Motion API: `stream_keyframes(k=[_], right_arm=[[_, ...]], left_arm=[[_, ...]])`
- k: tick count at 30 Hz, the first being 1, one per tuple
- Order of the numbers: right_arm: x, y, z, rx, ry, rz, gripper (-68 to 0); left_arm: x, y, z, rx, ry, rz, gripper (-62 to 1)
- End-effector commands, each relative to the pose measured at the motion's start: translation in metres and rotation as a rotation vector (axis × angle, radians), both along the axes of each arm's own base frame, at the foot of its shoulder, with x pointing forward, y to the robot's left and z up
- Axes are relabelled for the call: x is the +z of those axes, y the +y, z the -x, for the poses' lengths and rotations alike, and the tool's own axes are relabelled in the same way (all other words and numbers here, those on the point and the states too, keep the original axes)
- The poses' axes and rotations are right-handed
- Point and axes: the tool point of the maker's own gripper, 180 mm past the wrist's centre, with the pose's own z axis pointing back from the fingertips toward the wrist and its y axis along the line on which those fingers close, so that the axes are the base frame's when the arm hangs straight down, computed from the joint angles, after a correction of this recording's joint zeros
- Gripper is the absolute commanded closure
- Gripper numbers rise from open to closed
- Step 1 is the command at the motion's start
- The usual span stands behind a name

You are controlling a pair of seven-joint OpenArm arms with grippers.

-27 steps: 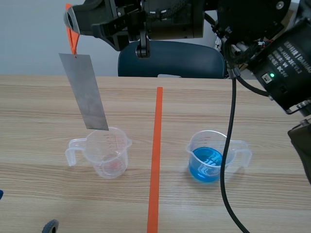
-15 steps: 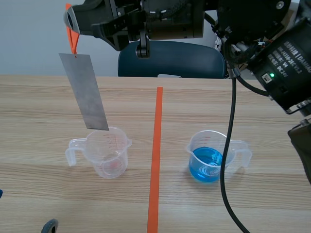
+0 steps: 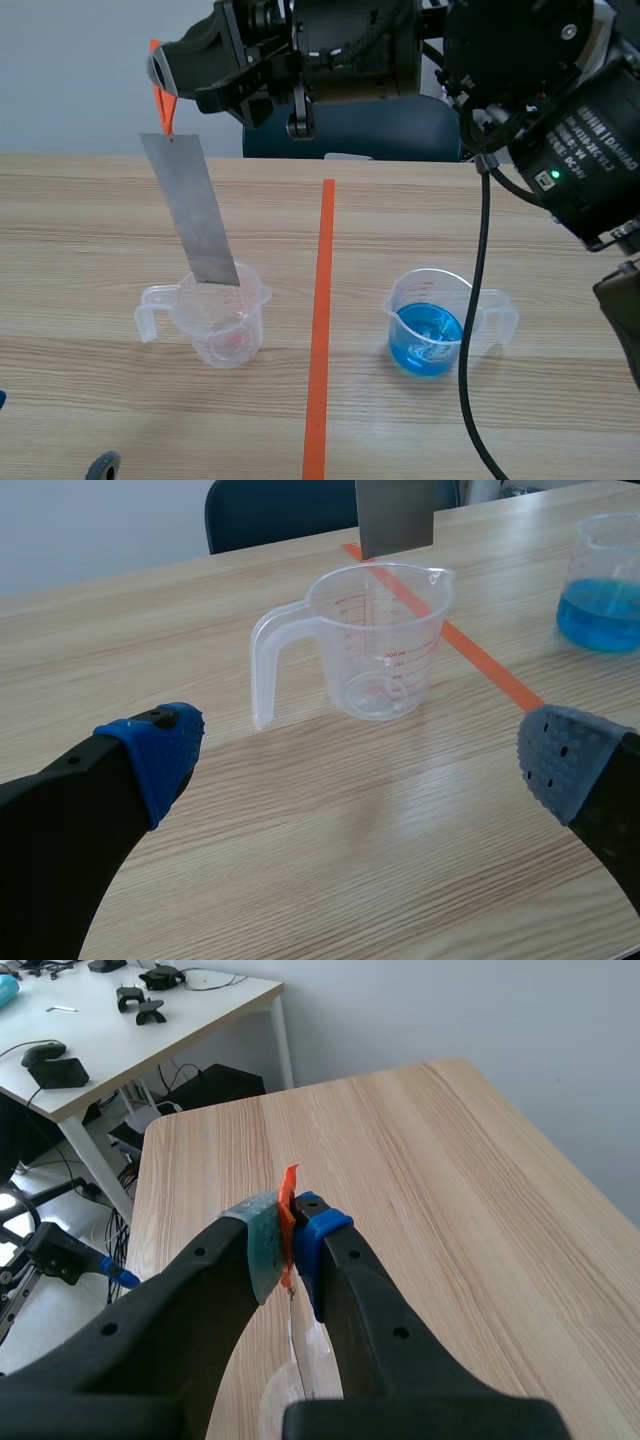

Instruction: Do the redox reaction experiment. put the plate into the left beaker

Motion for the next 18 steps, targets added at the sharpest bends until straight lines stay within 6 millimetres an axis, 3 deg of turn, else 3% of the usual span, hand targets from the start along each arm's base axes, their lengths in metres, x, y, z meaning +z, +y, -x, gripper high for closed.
stream_keyframes(k=[1, 18], right_arm=[[0.0159, 0.0003, -0.0004, 0.005, -0.038, -0.033, -0.2], [0.0082, -0.0008, -0.0032, -0.021, -0.059, -0.009, -0.2]], left_arm=[[0.0074, 0.0006, -0.0025, 0.003, -0.029, 0.012, -62.3], [0.0055, 0.0000, -0.0024, 0.001, -0.020, 0.008, -62.3]])
